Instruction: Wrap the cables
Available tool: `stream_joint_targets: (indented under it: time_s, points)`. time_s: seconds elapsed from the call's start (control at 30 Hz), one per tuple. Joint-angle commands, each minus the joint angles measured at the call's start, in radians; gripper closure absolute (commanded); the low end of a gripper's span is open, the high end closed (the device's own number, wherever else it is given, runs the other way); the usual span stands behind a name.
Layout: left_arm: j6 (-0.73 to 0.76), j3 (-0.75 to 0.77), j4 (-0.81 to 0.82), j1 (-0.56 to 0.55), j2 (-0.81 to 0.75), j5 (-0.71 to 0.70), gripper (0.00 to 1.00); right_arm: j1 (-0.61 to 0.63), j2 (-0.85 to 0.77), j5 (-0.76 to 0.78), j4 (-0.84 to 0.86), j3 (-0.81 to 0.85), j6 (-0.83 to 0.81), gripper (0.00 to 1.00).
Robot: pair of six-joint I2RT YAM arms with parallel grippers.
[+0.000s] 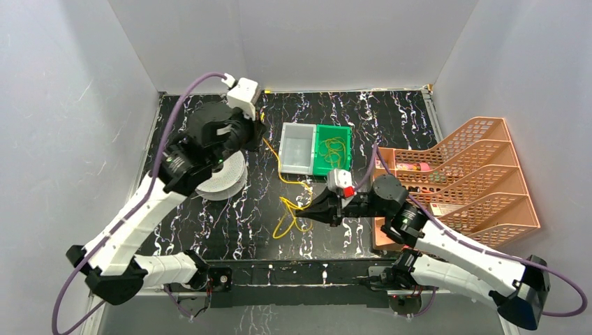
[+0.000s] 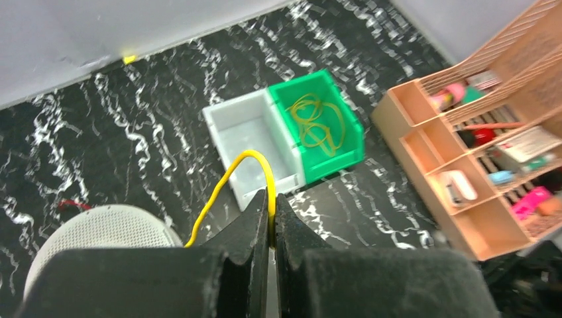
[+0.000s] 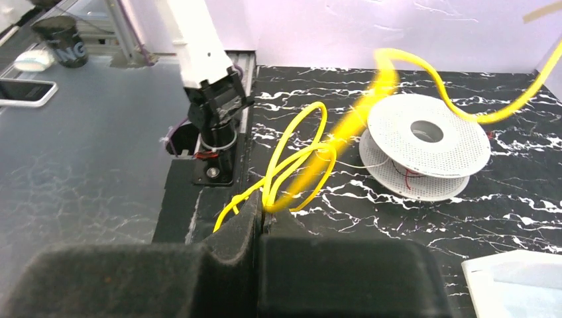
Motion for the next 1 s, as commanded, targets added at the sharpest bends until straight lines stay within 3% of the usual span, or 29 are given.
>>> stream_joint_targets:
  time_s: [0.0, 0.17, 0.37, 0.63, 0.73, 0.97]
  points:
    - [0.042, -0.027, -0.007, 0.017, 0.035, -0.146, 1.0, 0.007, -0.077, -0.116, -0.154, 0.093, -0.081, 1.0]
    - [0.017, -0.046, -0.037, 0.107, 0.085, -0.11, 1.0, 0.006, -0.133, -0.216, -0.314, 0.189, -0.121, 1.0]
    - [-0.038, -0.13, -0.077, 0.151, 0.109, -0.087, 1.0, 0.007, -0.258, -0.122, -0.199, 0.189, -0.087, 1.0]
    - [-0.07, -0.284, -0.117, 0.151, 0.05, -0.141, 1.0, 0.006, -0.318, 0.262, -0.126, 0.227, -0.118, 1.0]
    - [-0.084, -0.316, -0.142, 0.153, 0.009, -0.152, 1.0, 0.006, -0.311, 0.421, -0.182, 0.264, -0.186, 1.0]
    - [-0.096, -0.347, -0.194, 0.153, -0.081, -0.155, 1.0, 0.007, -0.292, 0.979, -0.198, 0.287, -0.223, 1.0]
